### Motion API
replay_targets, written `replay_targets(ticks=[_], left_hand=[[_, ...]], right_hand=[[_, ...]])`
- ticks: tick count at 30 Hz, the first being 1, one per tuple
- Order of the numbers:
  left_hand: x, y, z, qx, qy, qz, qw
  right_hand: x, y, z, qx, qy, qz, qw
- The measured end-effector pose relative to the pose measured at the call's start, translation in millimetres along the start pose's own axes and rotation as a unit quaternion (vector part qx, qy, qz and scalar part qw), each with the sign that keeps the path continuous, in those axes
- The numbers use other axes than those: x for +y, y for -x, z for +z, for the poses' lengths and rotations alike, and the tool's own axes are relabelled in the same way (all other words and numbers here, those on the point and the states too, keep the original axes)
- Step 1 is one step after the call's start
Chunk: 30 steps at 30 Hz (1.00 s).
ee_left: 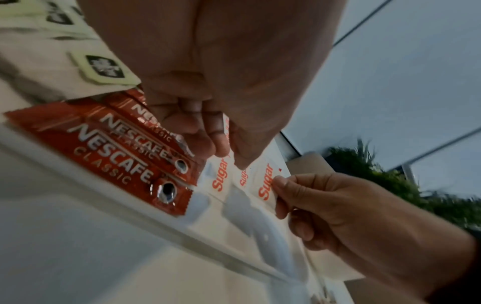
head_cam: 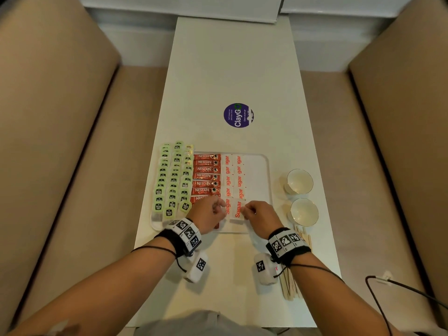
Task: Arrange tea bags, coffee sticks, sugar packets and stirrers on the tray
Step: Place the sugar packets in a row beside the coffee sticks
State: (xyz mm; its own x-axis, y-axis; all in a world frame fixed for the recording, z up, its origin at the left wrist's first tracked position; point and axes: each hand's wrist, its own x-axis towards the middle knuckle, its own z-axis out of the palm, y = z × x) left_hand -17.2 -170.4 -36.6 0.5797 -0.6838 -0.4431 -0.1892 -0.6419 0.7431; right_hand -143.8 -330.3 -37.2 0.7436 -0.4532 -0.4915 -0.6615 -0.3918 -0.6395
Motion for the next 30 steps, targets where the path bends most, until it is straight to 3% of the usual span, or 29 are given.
replay_targets(ticks=[6, 10, 30], left_hand=[[12, -19, -9, -0.021, -0.212, 0.025, 0.977], [10, -29, -5, -0.053, -0.285, 0.027, 0.957], [7, -30, 4, -0.035, -0.324, 0.044, 0.945]], right_hand=[[8, -20, -8, 0.010, 0.024, 0.051, 0.998], [11, -27, -5, -0.004, 0.033, 0.066, 0.997], [3, -28, -3, -0.008, 0.083, 0.072, 0.994]])
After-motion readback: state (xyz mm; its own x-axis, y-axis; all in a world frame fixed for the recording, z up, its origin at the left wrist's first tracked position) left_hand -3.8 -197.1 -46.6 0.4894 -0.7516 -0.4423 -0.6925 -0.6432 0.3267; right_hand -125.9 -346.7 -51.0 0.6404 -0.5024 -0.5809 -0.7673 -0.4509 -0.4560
